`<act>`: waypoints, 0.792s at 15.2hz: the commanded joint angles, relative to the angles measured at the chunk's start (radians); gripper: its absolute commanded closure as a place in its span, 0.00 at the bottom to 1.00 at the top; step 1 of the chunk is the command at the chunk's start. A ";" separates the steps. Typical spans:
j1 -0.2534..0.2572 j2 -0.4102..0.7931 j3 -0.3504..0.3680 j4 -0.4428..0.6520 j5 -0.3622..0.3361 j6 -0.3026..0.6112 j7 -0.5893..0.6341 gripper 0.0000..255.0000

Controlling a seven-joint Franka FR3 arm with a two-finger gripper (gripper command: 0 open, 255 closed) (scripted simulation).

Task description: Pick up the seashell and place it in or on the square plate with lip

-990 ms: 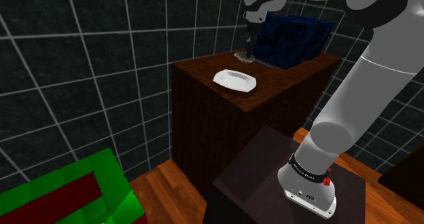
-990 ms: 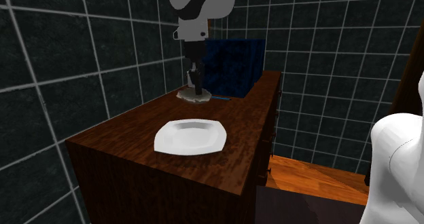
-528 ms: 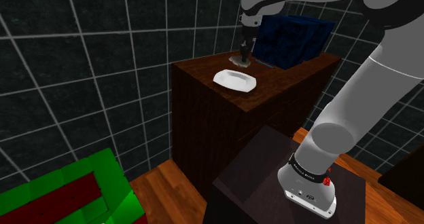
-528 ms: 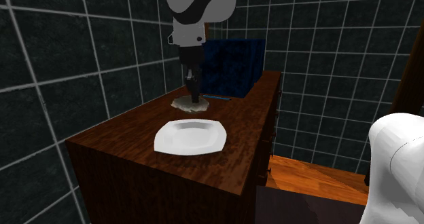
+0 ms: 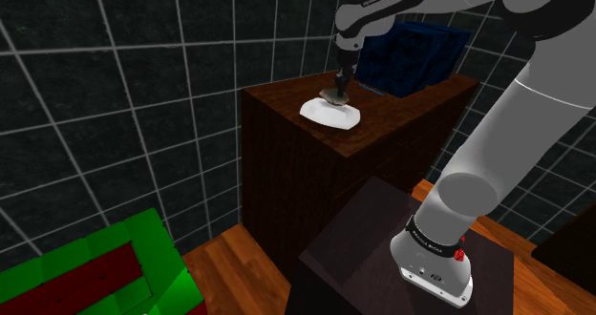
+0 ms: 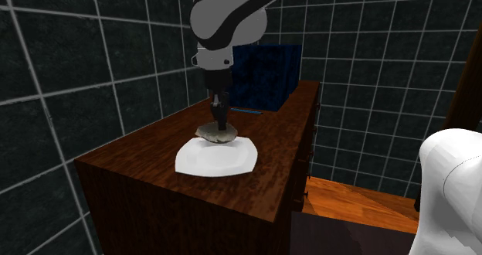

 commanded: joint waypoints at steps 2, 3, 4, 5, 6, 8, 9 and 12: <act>-0.001 0.010 -0.002 -0.033 0.001 0.043 -0.001 1.00; -0.001 0.015 -0.003 -0.042 0.002 0.057 -0.001 1.00; -0.002 0.020 -0.003 -0.050 0.004 0.070 -0.001 1.00; -0.002 0.028 -0.004 -0.061 0.005 0.089 -0.002 1.00; -0.002 0.027 -0.004 -0.062 0.005 0.089 -0.002 1.00; -0.002 0.028 -0.004 -0.061 0.005 0.089 -0.002 1.00; -0.002 0.028 -0.004 -0.061 0.005 0.089 -0.002 1.00; -0.002 0.028 -0.004 -0.061 0.005 0.089 -0.002 1.00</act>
